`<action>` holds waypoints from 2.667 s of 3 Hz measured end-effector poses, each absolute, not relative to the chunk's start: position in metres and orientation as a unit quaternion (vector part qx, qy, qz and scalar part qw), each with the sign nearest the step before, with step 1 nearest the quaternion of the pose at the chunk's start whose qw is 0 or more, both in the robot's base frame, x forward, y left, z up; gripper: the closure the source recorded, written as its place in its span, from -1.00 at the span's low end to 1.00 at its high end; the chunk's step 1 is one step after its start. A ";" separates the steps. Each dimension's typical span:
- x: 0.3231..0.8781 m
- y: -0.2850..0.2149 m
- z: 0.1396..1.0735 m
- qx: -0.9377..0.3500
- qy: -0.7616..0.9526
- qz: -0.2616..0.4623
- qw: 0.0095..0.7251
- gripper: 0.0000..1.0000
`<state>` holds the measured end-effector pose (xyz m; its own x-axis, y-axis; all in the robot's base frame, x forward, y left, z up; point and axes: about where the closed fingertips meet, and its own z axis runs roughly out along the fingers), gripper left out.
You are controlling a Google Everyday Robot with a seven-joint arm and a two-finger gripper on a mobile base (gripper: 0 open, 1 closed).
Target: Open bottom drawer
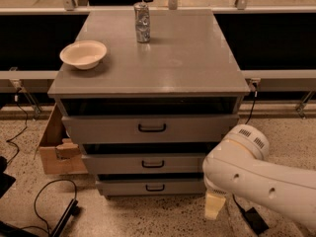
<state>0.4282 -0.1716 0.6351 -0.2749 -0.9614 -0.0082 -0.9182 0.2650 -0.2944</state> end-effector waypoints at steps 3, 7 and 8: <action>0.455 -0.193 0.473 -0.635 0.763 -0.096 0.073 -1.00; 0.490 -0.156 0.334 -0.652 0.749 -0.056 0.102 -1.00; 0.505 -0.147 0.287 -0.658 0.743 -0.059 0.109 -1.00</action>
Offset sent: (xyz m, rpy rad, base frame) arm 0.0247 -0.0312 -0.1858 -0.0339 0.0921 0.1123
